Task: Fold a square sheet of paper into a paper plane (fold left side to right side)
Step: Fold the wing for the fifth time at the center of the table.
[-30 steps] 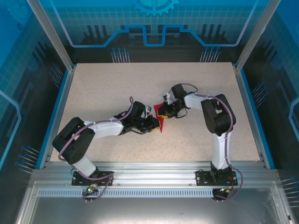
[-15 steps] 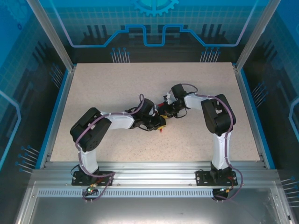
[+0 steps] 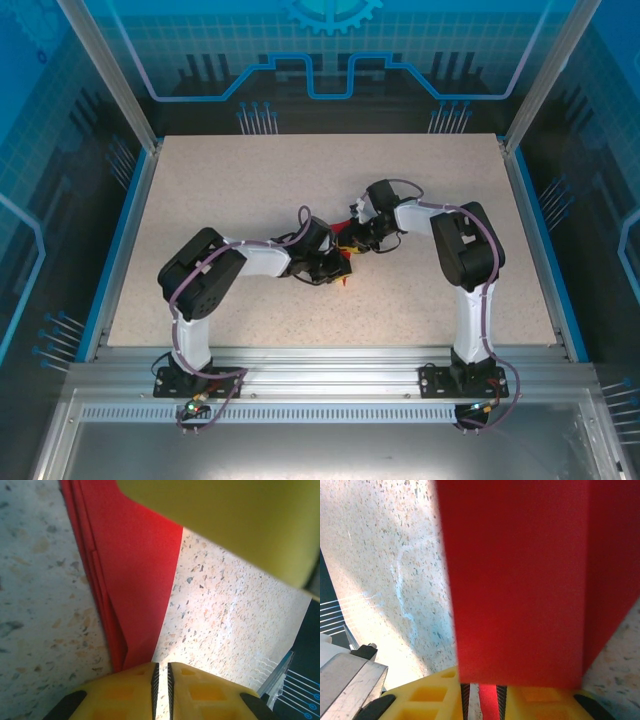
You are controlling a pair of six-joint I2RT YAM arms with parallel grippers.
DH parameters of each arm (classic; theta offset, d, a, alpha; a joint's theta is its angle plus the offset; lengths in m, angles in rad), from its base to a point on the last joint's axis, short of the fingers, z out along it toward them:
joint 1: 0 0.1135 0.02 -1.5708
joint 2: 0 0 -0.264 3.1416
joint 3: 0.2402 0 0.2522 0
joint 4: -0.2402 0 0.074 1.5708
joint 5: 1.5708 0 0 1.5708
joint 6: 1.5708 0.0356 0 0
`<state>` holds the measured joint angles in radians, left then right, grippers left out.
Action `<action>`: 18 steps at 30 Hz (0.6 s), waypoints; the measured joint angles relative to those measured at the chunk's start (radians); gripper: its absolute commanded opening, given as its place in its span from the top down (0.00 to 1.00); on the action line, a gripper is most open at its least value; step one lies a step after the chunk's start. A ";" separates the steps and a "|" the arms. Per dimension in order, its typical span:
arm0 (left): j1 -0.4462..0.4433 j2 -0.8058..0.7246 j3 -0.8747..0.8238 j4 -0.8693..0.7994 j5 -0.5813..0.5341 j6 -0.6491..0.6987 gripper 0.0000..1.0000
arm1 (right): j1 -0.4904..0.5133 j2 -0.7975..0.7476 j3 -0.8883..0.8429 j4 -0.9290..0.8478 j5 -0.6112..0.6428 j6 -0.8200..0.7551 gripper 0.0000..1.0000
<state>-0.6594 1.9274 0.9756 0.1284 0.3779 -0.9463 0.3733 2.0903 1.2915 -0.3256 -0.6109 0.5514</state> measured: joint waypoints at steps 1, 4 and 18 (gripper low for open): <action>0.000 0.000 -0.003 0.005 0.000 -0.005 0.83 | 0.000 -0.001 0.000 0.000 -0.001 -0.002 0.74; -0.001 0.000 -0.016 0.025 0.000 -0.025 0.85 | -0.001 -0.013 0.000 -0.008 -0.001 -0.009 0.73; -0.001 0.000 -0.033 0.053 -0.005 -0.076 0.91 | -0.035 -0.215 -0.084 -0.040 -0.010 -0.055 0.91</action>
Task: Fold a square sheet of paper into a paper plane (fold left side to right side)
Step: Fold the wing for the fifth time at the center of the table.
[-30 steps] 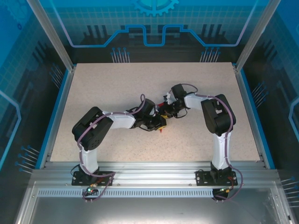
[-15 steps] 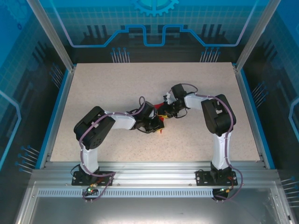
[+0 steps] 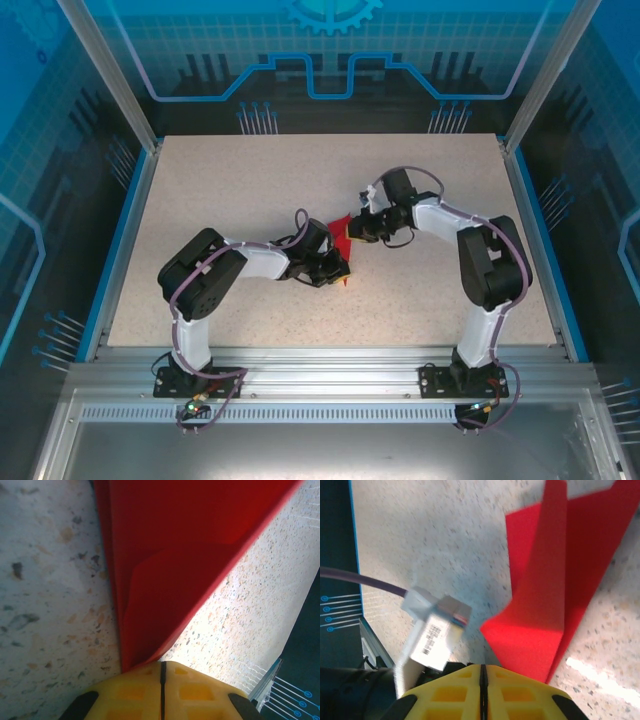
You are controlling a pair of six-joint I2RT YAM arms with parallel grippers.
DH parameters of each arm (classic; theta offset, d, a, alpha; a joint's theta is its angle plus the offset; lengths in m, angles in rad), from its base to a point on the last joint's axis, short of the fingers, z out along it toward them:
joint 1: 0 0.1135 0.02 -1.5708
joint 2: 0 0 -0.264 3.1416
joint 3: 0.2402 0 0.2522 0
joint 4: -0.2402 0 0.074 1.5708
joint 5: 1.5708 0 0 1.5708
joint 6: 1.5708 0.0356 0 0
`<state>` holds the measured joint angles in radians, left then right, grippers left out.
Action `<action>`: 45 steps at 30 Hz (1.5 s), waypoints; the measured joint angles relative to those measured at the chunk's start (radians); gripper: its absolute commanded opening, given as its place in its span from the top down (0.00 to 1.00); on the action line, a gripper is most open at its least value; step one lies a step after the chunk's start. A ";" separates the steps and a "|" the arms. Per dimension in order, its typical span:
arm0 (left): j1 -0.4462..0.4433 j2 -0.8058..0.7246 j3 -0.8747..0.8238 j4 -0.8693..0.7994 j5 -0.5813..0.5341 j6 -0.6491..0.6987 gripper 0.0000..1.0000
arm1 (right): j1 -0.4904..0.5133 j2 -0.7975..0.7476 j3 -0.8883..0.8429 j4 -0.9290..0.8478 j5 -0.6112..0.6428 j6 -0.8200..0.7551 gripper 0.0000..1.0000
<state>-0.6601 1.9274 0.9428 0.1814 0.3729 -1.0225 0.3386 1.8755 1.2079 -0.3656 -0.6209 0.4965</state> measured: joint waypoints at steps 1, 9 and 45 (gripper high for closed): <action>0.000 0.000 0.000 0.000 0.000 0.000 0.91 | 0.003 0.003 -0.013 0.000 0.000 0.000 0.91; -0.001 0.000 0.000 -0.002 -0.003 0.000 0.93 | 0.035 0.069 -0.023 0.013 0.000 -0.001 0.91; -0.005 0.000 0.018 -0.042 -0.018 0.000 0.97 | 0.020 0.291 0.242 -0.159 0.059 -0.135 0.89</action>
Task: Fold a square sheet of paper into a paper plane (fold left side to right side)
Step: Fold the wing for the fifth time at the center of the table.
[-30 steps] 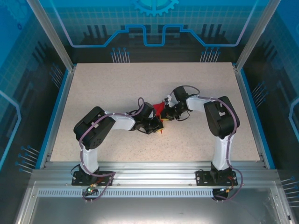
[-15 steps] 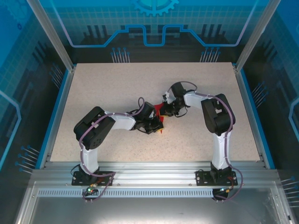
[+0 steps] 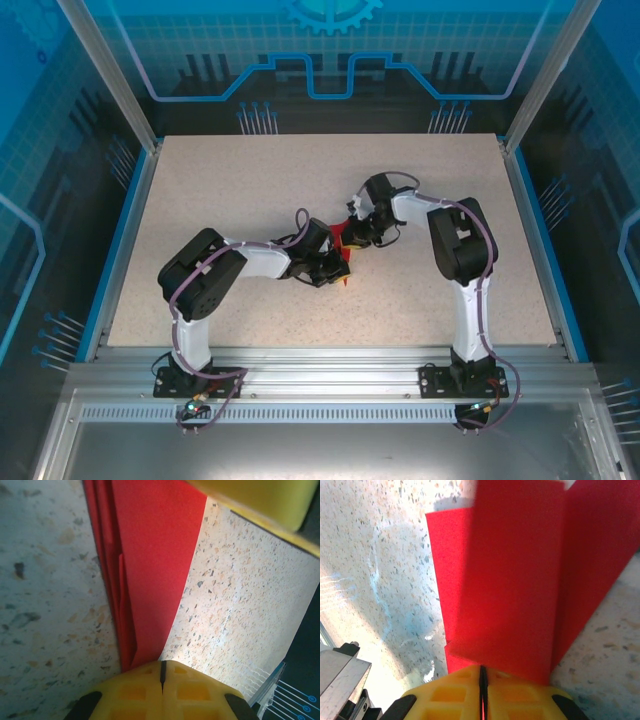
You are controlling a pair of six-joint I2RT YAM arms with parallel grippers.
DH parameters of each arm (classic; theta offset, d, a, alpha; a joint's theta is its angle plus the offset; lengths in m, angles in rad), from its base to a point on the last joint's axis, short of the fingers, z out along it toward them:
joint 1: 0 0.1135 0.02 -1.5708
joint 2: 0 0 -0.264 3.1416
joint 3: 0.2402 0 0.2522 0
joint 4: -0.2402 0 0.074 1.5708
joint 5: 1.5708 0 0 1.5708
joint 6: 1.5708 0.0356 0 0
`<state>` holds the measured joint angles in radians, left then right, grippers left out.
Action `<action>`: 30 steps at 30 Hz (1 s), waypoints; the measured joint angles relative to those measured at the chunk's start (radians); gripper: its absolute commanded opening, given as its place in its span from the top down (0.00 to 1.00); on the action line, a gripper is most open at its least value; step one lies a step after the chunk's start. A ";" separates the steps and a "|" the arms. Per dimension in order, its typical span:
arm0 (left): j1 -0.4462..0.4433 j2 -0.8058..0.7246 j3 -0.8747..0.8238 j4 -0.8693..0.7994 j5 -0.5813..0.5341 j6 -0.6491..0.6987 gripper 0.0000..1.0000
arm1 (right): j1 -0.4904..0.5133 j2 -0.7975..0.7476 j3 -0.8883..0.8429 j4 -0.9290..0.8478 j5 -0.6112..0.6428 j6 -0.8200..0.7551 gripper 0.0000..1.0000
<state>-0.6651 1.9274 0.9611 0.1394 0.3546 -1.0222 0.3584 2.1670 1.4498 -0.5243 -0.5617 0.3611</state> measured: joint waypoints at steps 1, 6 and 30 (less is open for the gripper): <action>0.000 0.000 0.000 0.000 0.000 0.000 0.97 | -0.003 0.004 0.007 0.001 0.002 -0.003 0.89; 0.000 0.000 0.000 0.000 0.000 0.000 0.97 | -0.018 0.028 0.043 -0.009 -0.005 -0.014 0.89; 0.000 0.000 0.000 0.003 -0.003 0.000 0.98 | -0.078 0.184 0.317 -0.097 0.002 -0.041 0.88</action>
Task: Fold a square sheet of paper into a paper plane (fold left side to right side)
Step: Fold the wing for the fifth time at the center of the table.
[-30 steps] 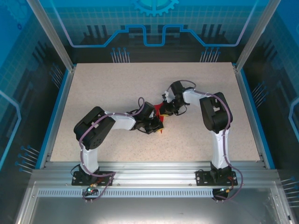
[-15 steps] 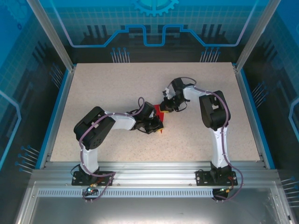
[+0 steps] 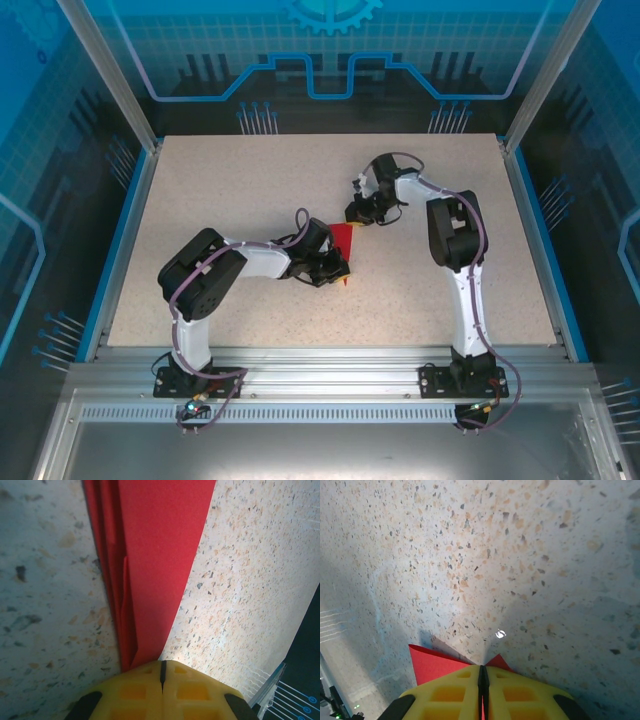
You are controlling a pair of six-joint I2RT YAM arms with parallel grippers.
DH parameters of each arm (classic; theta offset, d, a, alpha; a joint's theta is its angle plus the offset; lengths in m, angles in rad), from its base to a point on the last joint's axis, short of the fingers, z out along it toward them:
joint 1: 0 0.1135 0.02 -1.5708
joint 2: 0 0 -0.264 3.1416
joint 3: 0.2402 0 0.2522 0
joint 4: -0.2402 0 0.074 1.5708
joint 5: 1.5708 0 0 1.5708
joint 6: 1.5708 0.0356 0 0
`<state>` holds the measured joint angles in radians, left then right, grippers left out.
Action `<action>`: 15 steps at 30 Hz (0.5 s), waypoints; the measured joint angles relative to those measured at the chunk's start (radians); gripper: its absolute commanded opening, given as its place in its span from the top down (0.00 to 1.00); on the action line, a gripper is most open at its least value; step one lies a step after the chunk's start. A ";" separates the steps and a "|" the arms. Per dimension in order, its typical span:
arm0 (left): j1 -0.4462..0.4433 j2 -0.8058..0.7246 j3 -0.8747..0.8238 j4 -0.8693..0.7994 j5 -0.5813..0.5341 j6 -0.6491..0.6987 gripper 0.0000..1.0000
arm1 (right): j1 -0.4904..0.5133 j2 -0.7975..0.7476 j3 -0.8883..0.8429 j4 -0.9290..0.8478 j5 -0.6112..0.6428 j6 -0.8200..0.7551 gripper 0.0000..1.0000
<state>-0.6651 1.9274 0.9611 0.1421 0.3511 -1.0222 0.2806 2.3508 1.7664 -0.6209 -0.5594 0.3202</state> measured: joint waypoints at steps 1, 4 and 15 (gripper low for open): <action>0.000 0.000 0.000 0.000 0.000 0.000 0.98 | 0.000 0.006 0.012 -0.013 -0.001 0.000 0.88; 0.000 0.000 0.000 0.001 0.000 0.000 0.98 | 0.000 0.023 0.043 -0.034 -0.001 0.000 0.88; 0.000 0.001 0.000 0.002 0.000 0.000 0.98 | -0.049 0.080 0.182 -0.032 0.033 -0.006 0.85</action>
<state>-0.6651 1.9282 0.9611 0.1436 0.3515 -1.0222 0.2314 2.4313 1.9488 -0.6525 -0.5262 0.3138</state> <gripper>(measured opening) 0.066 0.137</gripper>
